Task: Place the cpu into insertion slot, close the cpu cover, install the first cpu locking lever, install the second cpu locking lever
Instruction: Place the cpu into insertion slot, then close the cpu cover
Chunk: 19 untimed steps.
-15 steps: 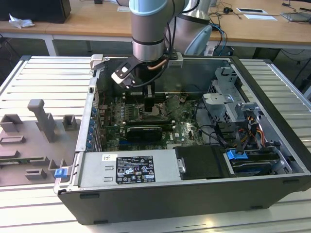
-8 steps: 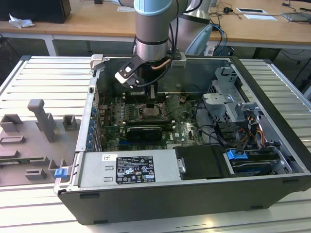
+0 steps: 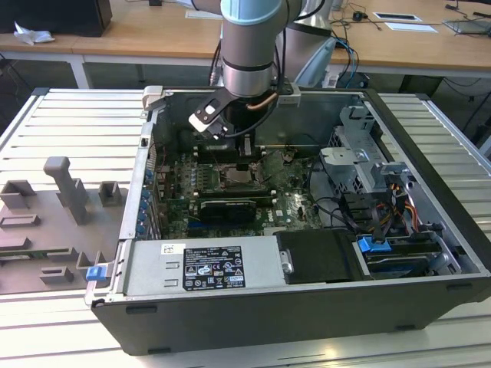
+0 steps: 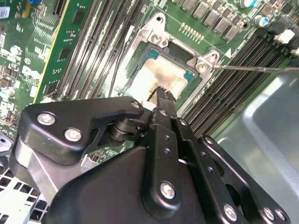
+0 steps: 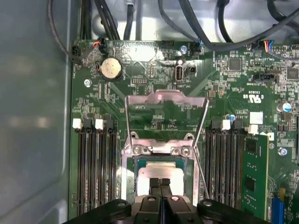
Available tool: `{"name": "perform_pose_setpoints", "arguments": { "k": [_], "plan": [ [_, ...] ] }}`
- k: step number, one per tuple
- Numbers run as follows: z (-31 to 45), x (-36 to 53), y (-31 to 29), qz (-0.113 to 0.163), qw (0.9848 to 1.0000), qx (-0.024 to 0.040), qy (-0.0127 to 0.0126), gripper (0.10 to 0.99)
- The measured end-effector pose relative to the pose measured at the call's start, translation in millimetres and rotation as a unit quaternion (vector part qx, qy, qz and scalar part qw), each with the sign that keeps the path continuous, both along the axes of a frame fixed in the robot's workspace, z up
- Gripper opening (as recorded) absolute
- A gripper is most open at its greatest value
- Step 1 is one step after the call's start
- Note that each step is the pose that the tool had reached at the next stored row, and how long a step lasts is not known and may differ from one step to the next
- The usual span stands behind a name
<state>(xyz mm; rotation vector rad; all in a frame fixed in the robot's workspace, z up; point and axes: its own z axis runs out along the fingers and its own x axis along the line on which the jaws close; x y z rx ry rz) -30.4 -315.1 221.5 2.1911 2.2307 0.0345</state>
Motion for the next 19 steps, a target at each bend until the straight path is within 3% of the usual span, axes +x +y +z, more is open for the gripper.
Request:
{"name": "perform_pose_setpoints", "arguments": {
  "k": [5,7,13,15,18,19],
  "plan": [
    [0.0,10.3,0.0,0.000,1.0000,0.0000,0.0015,0.106],
    [0.0,20.1,0.0,0.000,1.0000,0.0000,0.0026,0.106],
    [2.5,23.0,0.2,0.000,1.0000,-0.0001,0.0032,0.106],
    [10.0,23.1,0.7,0.000,1.0000,-0.0002,0.0032,0.106],
    [30.7,23.2,0.8,0.000,1.0000,-0.0007,0.0032,0.106],
    [31.5,23.6,0.8,0.000,1.0000,-0.0009,0.0032,0.106]
  ]
}}
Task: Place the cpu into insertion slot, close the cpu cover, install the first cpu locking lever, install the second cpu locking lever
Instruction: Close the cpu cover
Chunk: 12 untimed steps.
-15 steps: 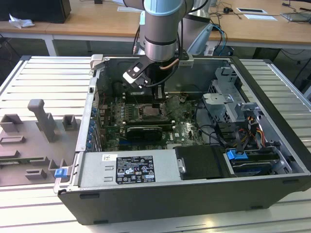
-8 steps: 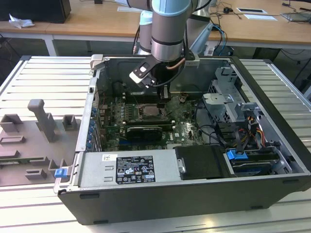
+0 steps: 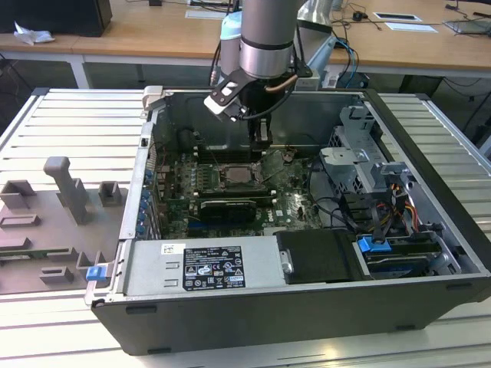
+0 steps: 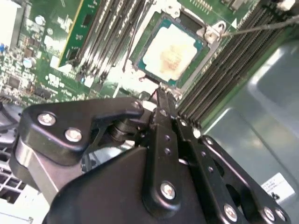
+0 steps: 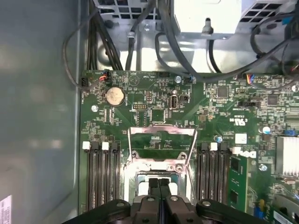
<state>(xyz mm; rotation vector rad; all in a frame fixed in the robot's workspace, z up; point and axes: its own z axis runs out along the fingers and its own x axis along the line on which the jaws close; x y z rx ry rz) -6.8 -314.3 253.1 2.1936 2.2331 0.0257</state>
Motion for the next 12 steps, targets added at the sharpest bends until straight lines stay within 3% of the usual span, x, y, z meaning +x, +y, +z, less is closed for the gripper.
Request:
{"name": "perform_pose_setpoints", "arguments": {
  "k": [4,7,12],
  "plan": [
    [0.9,8.6,0.0,0.000,1.0000,-0.0021,0.0003,0.106],
    [0.9,23.7,0.0,0.000,1.0000,-0.0021,0.0002,0.106],
    [6.8,31.9,0.0,0.000,1.0000,-0.0021,0.0002,0.106]
  ]
}}
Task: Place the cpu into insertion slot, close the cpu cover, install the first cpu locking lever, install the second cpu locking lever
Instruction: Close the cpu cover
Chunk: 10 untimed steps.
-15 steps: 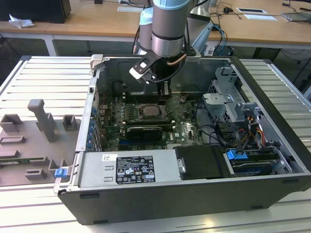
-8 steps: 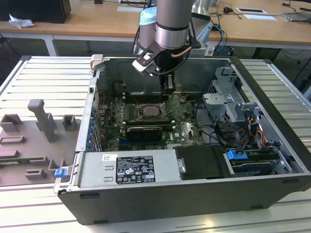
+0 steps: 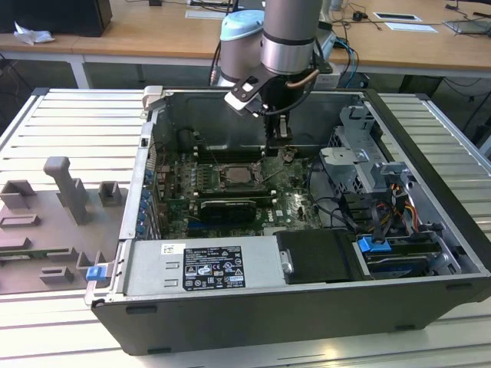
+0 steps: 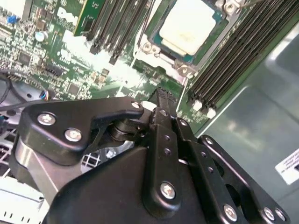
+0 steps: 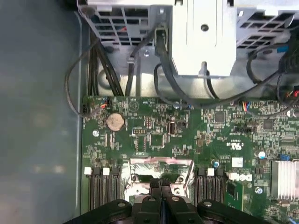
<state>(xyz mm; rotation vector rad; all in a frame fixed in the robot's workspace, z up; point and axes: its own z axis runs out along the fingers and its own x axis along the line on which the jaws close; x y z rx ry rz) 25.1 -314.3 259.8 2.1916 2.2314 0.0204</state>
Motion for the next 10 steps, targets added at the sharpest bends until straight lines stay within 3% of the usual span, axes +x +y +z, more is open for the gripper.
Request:
{"name": "perform_pose_setpoints", "arguments": {
  "k": [8,10],
  "plan": [
    [10.8,8.2,0.0,0.000,1.0000,0.0000,0.0000,0.106],
    [11.0,15.6,0.0,0.000,1.0000,0.0001,0.0006,0.106]
  ]
}}
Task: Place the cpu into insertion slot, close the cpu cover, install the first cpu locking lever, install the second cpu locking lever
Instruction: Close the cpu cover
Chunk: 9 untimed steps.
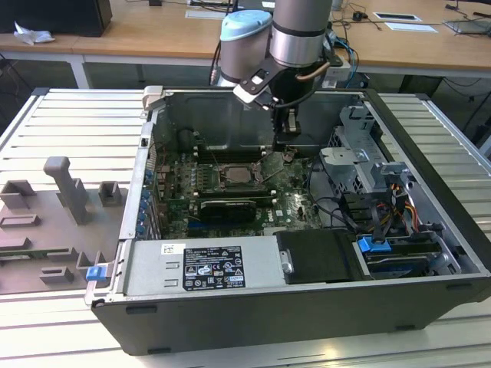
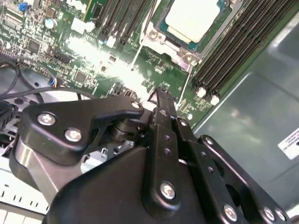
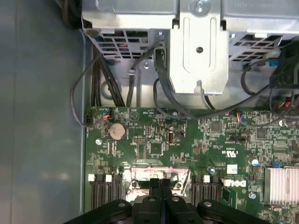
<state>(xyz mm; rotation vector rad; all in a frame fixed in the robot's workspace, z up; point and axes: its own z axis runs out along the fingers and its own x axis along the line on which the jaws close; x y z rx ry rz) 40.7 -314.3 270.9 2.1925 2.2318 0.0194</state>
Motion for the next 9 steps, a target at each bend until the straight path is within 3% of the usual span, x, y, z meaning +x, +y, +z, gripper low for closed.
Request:
{"name": "perform_pose_setpoints", "arguments": {
  "k": [4,8,9],
  "plan": [
    [-0.3,16.2,0.1,0.000,1.0000,0.0000,0.0024,0.106],
    [-4.5,19.3,0.1,0.011,0.9999,-0.0001,0.0025,0.106],
    [-8.7,21.0,0.0,0.019,0.9998,-0.0001,0.0025,0.106]
  ]
}}
